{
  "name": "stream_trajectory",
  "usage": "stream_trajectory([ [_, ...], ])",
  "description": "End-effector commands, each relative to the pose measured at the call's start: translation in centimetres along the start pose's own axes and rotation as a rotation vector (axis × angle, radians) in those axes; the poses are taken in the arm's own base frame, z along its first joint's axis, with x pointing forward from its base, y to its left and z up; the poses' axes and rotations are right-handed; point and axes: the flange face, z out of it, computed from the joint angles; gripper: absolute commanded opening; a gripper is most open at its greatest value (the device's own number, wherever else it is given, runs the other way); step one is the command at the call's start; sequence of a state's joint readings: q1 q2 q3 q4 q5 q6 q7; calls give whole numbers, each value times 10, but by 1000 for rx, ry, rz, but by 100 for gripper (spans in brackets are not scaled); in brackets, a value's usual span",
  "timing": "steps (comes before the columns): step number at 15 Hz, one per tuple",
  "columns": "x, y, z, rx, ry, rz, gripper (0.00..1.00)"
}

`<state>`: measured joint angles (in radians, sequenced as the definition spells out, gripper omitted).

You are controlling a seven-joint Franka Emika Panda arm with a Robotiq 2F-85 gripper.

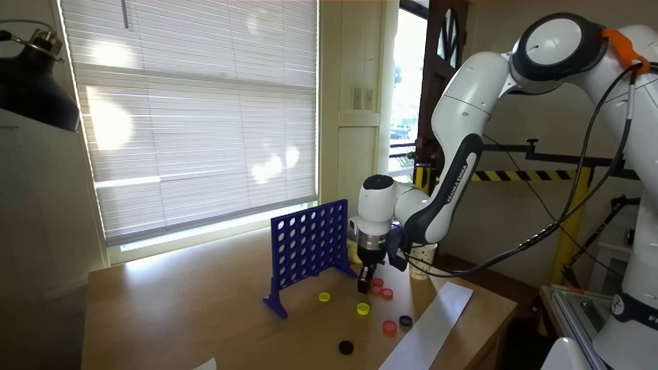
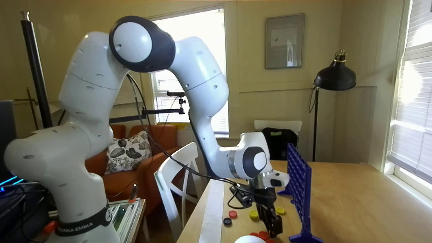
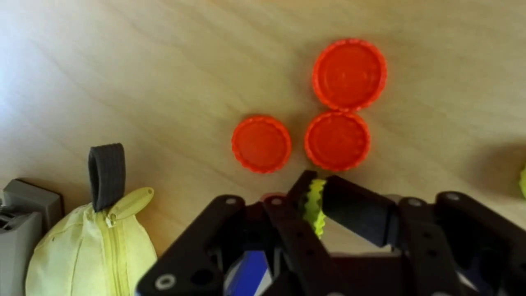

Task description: Put one yellow chip in the blue gameboard.

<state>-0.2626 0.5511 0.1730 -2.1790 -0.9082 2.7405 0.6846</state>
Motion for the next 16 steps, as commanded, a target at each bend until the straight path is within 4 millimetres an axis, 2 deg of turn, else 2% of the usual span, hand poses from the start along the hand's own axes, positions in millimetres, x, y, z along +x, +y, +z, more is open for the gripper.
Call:
stream_trajectory([
  [1,0,-4,-1,6,-13,-4,10],
  [2,0,-3,2,6,-16,-4,12],
  [3,1,-5,3,5,-20,-7,23],
  [4,2,-6,1,4,-20,-8,29],
  [5,2,-7,1,5,-20,-9,29],
  [6,3,-9,-2,5,-19,-13,44],
  [13,9,-17,-10,9,7,-30,92],
  [14,9,-18,-10,13,11,-31,98],
  [16,8,-18,-9,25,22,-29,100],
])
